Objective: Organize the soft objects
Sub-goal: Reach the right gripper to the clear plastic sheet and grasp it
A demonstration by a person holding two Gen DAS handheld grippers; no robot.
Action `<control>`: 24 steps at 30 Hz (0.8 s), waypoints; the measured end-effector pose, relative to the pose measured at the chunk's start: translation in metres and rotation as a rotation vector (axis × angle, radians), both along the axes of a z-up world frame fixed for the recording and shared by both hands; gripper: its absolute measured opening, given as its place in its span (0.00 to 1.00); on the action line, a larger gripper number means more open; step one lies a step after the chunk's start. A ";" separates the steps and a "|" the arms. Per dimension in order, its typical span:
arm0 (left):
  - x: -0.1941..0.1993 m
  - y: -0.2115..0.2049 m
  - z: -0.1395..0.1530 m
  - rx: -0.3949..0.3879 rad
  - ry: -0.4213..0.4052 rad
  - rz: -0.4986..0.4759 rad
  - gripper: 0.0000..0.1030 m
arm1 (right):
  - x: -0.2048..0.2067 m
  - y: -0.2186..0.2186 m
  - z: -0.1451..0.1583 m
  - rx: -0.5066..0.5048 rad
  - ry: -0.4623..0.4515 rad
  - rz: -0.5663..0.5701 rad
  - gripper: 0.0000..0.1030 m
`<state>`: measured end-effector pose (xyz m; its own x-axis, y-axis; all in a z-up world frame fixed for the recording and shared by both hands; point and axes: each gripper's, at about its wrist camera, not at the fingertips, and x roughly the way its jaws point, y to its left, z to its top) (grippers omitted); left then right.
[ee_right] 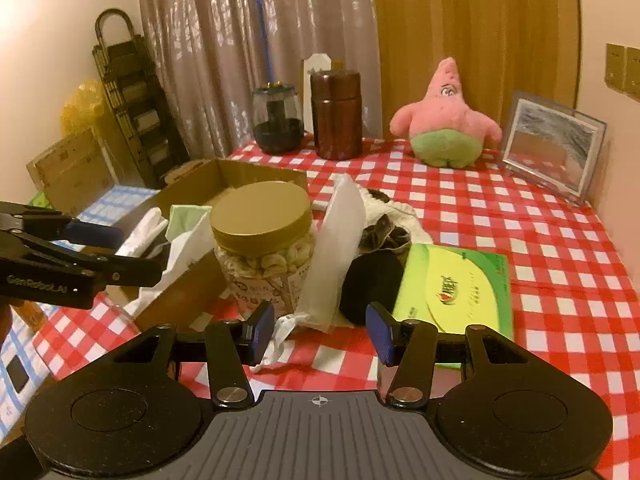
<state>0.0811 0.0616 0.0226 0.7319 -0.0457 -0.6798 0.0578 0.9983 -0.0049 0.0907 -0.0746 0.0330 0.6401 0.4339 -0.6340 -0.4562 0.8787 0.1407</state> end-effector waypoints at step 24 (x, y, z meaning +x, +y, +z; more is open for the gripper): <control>0.030 0.024 -0.032 -0.039 0.013 0.015 0.81 | 0.081 0.055 -0.064 -0.139 0.113 0.039 0.30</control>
